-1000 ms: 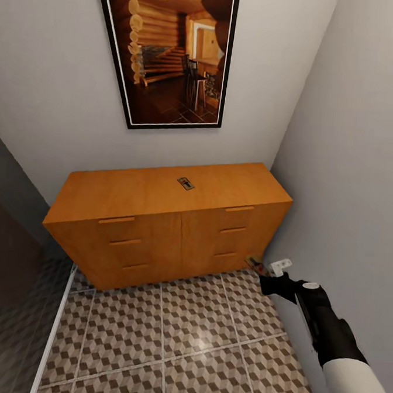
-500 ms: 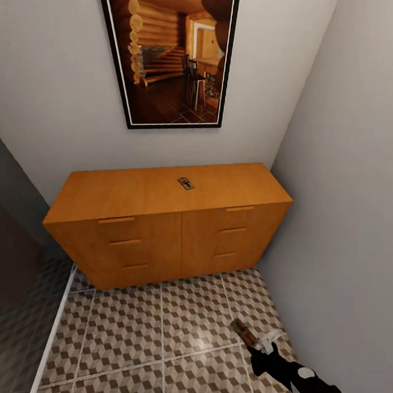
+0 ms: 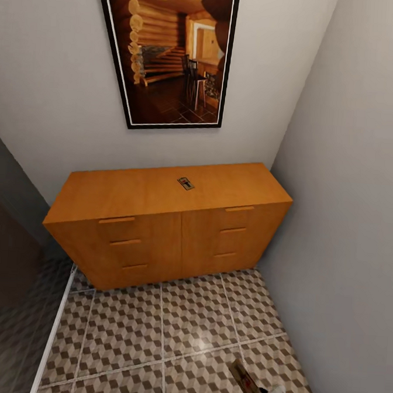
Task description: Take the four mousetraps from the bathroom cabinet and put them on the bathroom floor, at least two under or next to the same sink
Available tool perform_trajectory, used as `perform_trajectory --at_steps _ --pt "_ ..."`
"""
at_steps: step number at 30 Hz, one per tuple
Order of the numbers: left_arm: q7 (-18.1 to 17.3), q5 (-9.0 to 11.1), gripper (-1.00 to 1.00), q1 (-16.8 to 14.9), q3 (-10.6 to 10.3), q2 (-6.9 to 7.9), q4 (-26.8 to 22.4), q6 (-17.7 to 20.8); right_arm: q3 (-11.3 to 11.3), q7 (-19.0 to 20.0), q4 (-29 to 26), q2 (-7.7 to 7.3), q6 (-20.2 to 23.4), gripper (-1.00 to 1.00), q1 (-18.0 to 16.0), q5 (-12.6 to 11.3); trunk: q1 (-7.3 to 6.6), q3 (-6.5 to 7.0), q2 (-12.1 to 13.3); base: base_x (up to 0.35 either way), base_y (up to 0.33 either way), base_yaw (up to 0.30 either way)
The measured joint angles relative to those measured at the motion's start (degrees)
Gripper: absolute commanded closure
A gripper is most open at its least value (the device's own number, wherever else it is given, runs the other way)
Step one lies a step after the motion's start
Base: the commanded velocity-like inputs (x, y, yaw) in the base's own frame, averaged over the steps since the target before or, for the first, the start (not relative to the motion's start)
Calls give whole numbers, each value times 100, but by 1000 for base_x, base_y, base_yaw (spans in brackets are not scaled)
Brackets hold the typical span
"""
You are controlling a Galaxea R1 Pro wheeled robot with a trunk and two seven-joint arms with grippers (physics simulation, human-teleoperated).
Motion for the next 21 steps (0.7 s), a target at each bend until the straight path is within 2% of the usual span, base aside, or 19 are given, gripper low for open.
perform_trajectory --at_steps 1,3,4,5,7,8,9,11,12,15,21 --pt "2 0 -100 0 2 -3 -41 1 -12 -113 -1 28 -82 100 59 -15 0 0 0 0 0 0" --pt "5 1 -100 0 5 -11 -153 3 -23 -606 -3 135 -351 100 174 -25 0 0 0 0 0 0" --pt "8 0 -100 0 5 -15 -230 4 -29 -1049 -3 220 -532 100 219 -30 0 1 0 0 0 0" --pt "9 0 -100 0 8 -16 -272 4 -23 -1328 -3 277 -620 100 236 -5 0 0 0 0 0 0" --pt "28 1 -100 -1 12 -20 -468 7 -29 -2374 -10 562 -863 100 277 -49 1 1 0 0 0 0" --pt "33 3 -100 0 13 -22 -530 10 -23 -2669 -10 644 -908 100 282 -42 0 1 0 0 0 0" --pt "39 2 -100 -1 13 -26 -656 14 -34 -3238 -13 780 -986 100 290 -45 1 1 0 0 0 0" --pt "47 3 -100 0 15 -36 -799 22 -28 -3757 -16 896 -1065 100 295 -21 0 1 0 0 0 0" --pt "51 2 -100 -1 14 -47 -949 29 -26 -4147 -20 975 -1149 100 299 10 1 1 0 0 0 0" --pt "61 2 -100 -1 14 -71 -1409 46 -17 -4649 -27 1079 -1314 100 303 86 1 1 0 0 0 0" --pt "72 4 -100 -1 17 -115 -2386 140 -17 -4867 -38 1123 -1404 100 305 130 0 1 0 0 0 0"
